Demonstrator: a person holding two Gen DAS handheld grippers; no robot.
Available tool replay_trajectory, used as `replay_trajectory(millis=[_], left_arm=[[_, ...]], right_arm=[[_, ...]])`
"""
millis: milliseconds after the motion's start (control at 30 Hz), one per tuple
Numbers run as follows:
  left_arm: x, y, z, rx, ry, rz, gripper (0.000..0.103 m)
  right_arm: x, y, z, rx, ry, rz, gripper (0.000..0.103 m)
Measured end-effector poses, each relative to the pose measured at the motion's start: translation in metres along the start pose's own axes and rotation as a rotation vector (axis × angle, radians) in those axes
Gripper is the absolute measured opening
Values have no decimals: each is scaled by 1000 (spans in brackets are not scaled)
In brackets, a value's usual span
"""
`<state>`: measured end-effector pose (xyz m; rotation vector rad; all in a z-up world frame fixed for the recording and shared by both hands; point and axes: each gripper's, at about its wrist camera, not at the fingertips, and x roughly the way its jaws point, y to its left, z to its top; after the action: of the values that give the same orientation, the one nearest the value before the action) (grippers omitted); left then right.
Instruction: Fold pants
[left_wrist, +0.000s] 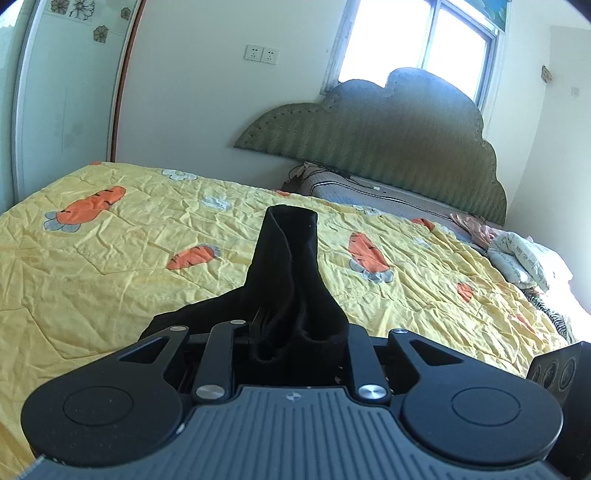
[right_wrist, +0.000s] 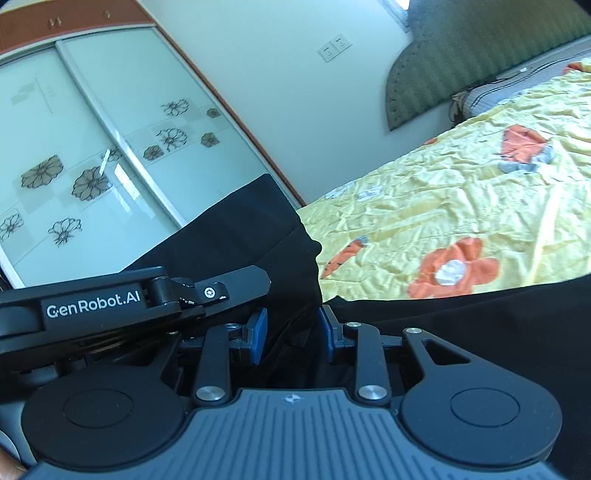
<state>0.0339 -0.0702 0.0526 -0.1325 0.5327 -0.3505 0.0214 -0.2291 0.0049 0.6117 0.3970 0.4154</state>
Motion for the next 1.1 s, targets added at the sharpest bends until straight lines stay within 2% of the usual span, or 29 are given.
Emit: replay_trajectory(millis=[167, 467, 800, 1100], left_arm=[[12, -35, -11, 50, 20, -49, 18], [38, -80, -34, 99, 74, -143, 18], [55, -103, -48, 147, 118, -181, 19], [60, -118, -56, 190, 120, -199, 21]], right_arm=[[-29, -30, -2, 63, -32, -34, 30], [-68, -73, -7, 141, -78, -148, 30], [-84, -93, -13, 164, -78, -223, 30], [-91, -97, -15, 146, -78, -276, 30]])
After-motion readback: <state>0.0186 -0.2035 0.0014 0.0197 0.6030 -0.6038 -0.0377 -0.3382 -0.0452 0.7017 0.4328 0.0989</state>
